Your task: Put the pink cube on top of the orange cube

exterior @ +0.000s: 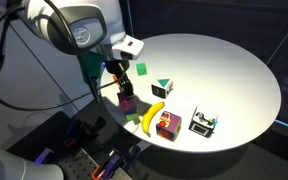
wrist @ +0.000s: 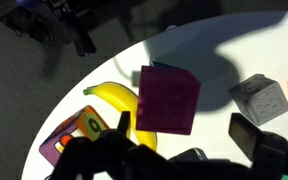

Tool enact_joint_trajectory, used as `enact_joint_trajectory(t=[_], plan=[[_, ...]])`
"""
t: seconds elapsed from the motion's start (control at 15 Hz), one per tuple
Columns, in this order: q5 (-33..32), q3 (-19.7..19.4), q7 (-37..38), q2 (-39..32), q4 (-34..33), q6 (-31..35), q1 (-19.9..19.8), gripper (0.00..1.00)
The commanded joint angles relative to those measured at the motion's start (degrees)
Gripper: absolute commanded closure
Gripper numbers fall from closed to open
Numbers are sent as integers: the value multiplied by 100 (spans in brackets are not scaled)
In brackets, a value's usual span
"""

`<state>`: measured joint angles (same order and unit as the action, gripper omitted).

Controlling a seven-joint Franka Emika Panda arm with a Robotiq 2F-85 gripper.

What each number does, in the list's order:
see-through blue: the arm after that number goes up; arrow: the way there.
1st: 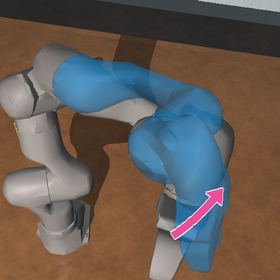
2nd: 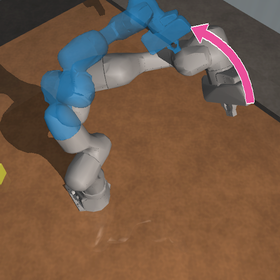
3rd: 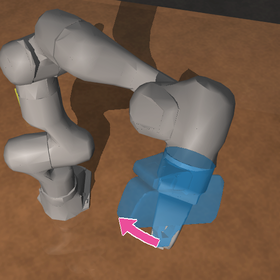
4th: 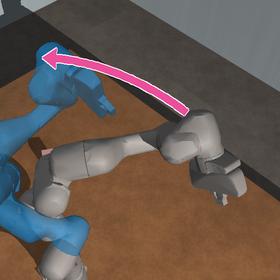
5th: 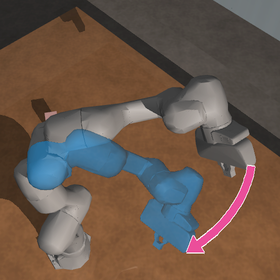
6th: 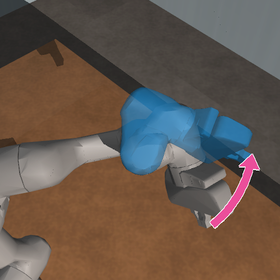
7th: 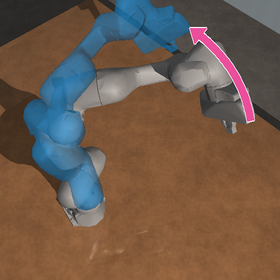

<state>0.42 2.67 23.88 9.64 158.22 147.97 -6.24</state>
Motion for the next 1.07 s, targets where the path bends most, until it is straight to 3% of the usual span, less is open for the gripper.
enact_joint_trajectory(t=[0.0, 0.47, 0.53, 0.67, 0.93, 1.0], plan=[[-129, -8, 306, -182, -34, 186, 21, 0], [-312, -49, 546, -376, -30, 262, 8, 0], [-332, -57, 565, -399, -35, 259, 12, 25], [-375, -71, 595, -432, -49, 237, 23, 34], [-313, -101, 484, -384, -89, 100, 58, 67], [-292, -110, 437, -317, -106, 23, 63, 68]])
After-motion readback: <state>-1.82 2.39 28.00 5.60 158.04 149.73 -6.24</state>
